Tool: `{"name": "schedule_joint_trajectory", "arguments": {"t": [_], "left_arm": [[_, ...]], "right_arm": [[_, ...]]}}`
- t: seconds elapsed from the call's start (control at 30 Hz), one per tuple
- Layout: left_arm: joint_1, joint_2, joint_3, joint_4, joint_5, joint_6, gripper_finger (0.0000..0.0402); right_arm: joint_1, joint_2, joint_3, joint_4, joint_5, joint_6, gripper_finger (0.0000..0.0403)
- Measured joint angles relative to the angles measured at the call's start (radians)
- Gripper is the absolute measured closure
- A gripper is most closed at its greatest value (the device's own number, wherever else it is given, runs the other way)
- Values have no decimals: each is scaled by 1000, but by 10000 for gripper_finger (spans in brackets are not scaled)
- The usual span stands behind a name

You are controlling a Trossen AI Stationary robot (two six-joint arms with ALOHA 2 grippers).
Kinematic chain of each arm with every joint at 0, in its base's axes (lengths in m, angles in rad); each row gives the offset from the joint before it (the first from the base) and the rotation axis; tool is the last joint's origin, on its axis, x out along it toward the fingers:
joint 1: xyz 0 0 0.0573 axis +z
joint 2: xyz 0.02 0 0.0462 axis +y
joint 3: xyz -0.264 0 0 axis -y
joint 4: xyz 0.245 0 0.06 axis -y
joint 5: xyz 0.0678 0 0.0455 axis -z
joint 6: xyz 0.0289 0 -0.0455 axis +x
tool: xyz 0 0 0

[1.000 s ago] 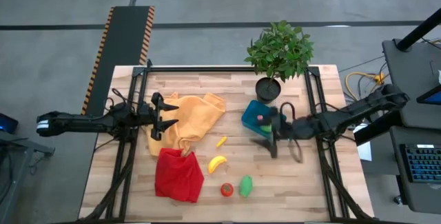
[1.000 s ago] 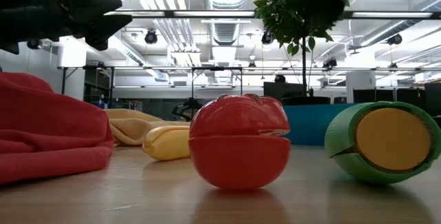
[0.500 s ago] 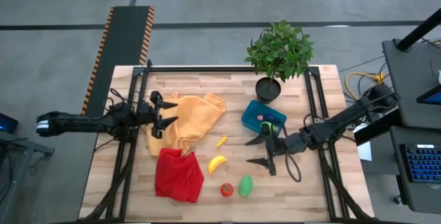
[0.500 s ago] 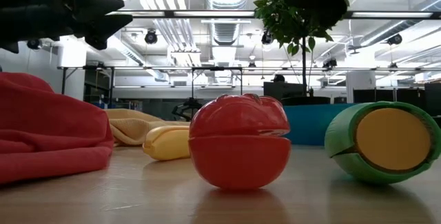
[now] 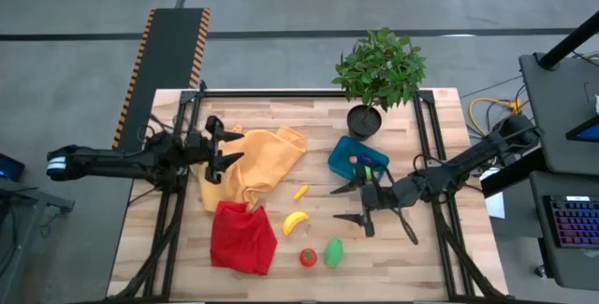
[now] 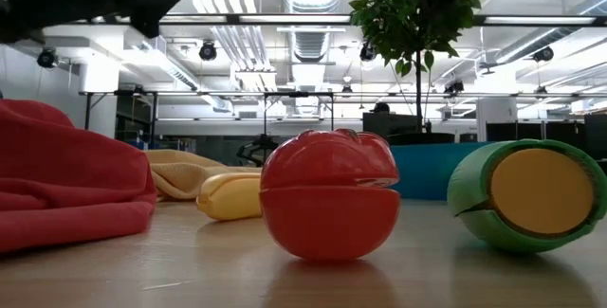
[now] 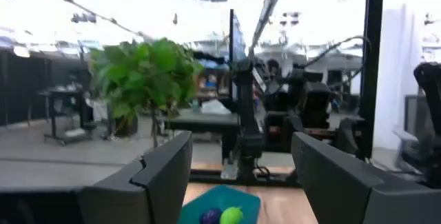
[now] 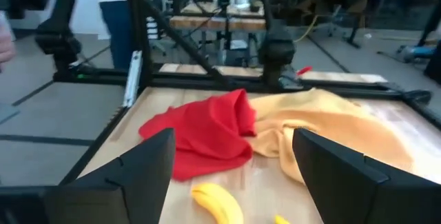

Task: Pick and placing Produce into tupperware
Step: Put the small corn into the blue bin

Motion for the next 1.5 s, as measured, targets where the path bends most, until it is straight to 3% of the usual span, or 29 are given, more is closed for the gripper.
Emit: {"name": "schedule_joint_trajectory", "arguments": {"t": [0.3, 0.53, 0.8, 1.07, 1.3, 1.5], "left_arm": [[-1, 425, 331, -394, 26, -27, 167], [-22, 669, 576, -639, 31, -86, 167], [-97, 812, 797, -894, 6, -221, 167], [-184, 949, 937, -998, -230, -400, 167], [-190, 1085, 1016, -1064, -240, -632, 167], [-190, 1207, 1078, -1130, -240, -679, 167]], "right_arm": [[0, -132, -1, -122, 204, -71, 133], [2, -268, -2, -160, 226, -126, 140], [2, -340, -7, -265, 229, -114, 139], [0, -342, -12, -263, 281, -139, 142], [0, -350, -12, -305, 307, -124, 148], [0, -349, -13, -324, 306, -119, 148]]}}
